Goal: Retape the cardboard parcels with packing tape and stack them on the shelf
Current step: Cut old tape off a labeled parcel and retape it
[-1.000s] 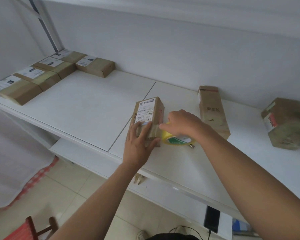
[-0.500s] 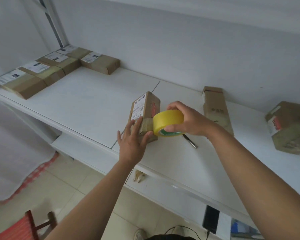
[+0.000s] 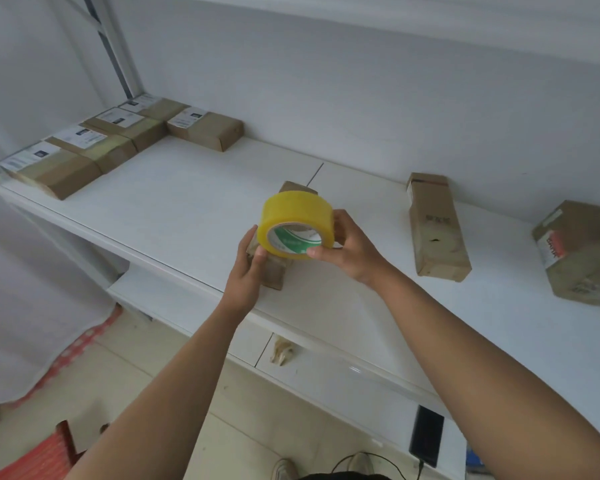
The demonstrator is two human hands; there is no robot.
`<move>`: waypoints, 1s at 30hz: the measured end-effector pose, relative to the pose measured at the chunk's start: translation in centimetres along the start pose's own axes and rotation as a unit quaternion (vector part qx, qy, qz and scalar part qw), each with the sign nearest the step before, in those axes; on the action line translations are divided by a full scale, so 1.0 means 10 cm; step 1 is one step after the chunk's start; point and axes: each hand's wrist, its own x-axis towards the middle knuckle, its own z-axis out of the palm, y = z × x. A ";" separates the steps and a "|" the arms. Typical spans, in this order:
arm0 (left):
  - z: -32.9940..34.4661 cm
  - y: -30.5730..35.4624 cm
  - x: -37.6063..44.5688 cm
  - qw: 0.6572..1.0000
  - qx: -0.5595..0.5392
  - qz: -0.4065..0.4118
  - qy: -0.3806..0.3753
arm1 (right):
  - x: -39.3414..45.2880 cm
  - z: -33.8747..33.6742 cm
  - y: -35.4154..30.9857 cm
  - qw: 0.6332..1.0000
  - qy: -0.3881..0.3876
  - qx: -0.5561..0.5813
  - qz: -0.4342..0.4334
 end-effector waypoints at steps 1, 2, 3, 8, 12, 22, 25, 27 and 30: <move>-0.02 0.05 0.01 1.000 -0.003 0.006 -0.012 | 0.00 0.04 0.01 1.000 -0.003 0.002 0.006; -0.04 0.08 0.03 1.000 -0.005 0.016 -0.015 | 0.00 0.08 0.02 1.000 -0.005 0.005 0.009; -0.05 0.09 0.03 1.000 0.003 0.016 -0.009 | 0.00 0.12 0.03 1.000 -0.003 0.005 0.008; 0.06 -0.10 -0.21 0.995 0.092 0.021 0.034 | 0.01 0.18 0.07 0.998 0.036 -0.054 -0.013; 0.19 -0.10 -0.29 0.975 0.197 0.079 0.067 | 0.03 0.18 0.06 0.994 0.044 -0.097 -0.014; 0.26 -0.15 -0.12 0.961 0.231 0.030 0.148 | 0.07 0.21 -0.04 0.990 0.037 -0.132 -0.016; 0.27 -0.15 -0.11 0.963 0.222 0.017 0.149 | 0.03 0.15 -0.09 0.987 0.040 -0.150 -0.032; 0.25 -0.14 -0.09 0.965 0.209 0.001 0.158 | -0.02 0.08 -0.11 0.987 0.041 -0.149 -0.032; 0.22 -0.13 -0.05 0.966 0.202 -0.005 0.161 | -0.10 -0.03 -0.06 0.989 0.052 -0.138 -0.014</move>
